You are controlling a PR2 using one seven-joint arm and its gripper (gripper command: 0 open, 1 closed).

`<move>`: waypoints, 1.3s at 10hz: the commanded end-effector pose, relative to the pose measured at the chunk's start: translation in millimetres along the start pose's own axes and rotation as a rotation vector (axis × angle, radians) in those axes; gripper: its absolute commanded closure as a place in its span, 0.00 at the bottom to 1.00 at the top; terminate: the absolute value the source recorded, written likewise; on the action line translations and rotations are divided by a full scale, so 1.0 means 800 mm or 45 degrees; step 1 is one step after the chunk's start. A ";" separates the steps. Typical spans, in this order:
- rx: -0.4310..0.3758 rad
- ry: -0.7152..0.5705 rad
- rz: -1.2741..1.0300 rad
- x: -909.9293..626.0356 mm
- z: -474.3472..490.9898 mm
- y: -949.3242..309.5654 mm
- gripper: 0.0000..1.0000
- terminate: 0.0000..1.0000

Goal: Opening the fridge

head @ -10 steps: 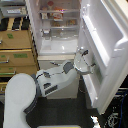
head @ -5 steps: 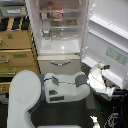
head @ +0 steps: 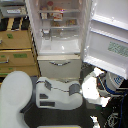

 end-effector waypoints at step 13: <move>0.099 0.057 0.888 -0.678 -0.209 0.024 0.00 1.00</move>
